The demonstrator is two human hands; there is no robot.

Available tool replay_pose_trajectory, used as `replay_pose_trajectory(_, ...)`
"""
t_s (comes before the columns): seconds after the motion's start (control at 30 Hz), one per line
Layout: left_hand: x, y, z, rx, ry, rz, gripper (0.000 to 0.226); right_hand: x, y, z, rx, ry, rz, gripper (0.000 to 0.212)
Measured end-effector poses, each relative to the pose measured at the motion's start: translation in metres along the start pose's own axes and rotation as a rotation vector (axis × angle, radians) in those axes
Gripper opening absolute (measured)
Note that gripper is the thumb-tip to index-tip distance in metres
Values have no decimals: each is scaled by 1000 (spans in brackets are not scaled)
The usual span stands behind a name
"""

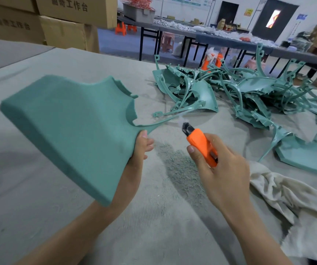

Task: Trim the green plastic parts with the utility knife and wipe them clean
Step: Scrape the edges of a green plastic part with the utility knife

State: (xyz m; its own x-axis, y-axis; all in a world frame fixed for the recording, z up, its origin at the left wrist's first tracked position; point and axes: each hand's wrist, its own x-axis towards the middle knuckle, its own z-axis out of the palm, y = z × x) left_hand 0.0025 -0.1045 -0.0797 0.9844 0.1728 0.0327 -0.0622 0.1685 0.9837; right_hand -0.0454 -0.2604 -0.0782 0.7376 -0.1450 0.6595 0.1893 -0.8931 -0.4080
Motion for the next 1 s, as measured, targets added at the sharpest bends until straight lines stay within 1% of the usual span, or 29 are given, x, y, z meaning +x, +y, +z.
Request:
replay_pose_trajectory(0.03, 0, -2, -2, -14, 27, 26, 18, -1, -2, 0, 4, -3, -34, 30)
replay_pose_trajectory(0.1, 1, -2, -6, 6, 22, 57, 16, -3, -5, 1, 17, -36, -82, 30)
replay_pose_trajectory(0.17, 4, -3, -9, 46, 20, 79, 19, -6, -5, 2, 24, -65, -107, 33)
replay_pose_trajectory(0.27, 3, -7, -16, 119, 26, 57, 26, -6, -4, 2, 12, -61, -118, 36)
replay_pose_trajectory(0.33, 0, -8, -22, 166, 58, 77, 37, -5, -5, 2, 49, -54, -69, 32)
replay_pose_trajectory(0.37, -2, -8, -24, 148, 74, 84, 41, -5, -5, 1, 105, -53, -18, 30)
replay_pose_trajectory(0.43, -3, -8, -25, 76, 78, 60, 41, -2, -5, -1, 293, -41, 137, 33)
replay_pose_trajectory(0.53, -4, -5, -23, 8, 1, 2, 37, 4, -4, -5, 594, -30, 436, 59)
replay_pose_trajectory(0.57, -5, -6, -23, 9, -38, -12, 38, 6, -3, -6, 676, -38, 520, 63)
replay_pose_trajectory(0.6, -5, -7, -24, 21, -86, -24, 37, 8, -1, -7, 752, -50, 582, 60)
replay_pose_trajectory(0.63, -6, -7, -24, 36, -141, -25, 32, 10, 0, -8, 835, -65, 621, 52)
replay_pose_trajectory(0.7, -7, -8, -23, 63, -239, -13, 22, 11, 1, -9, 998, -72, 656, 32)
replay_pose_trajectory(0.77, -6, -8, -24, 68, -305, -17, 21, 11, 0, -10, 1081, -62, 641, 17)
replay_pose_trajectory(0.83, -6, -7, -24, 40, -377, -54, 25, 11, -2, -10, 1084, -47, 601, 15)
replay_pose_trajectory(0.9, -5, -4, -25, -50, -448, -86, 28, 11, -1, -11, 1094, -4, 589, 18)
replay_pose_trajectory(0.93, -4, -4, -26, -83, -477, -87, 29, 11, -1, -11, 1103, 25, 592, 20)
replay_pose_trajectory(1.0, -4, -3, -27, -56, -527, -56, 26, 11, 1, -12, 1105, 68, 596, 23)
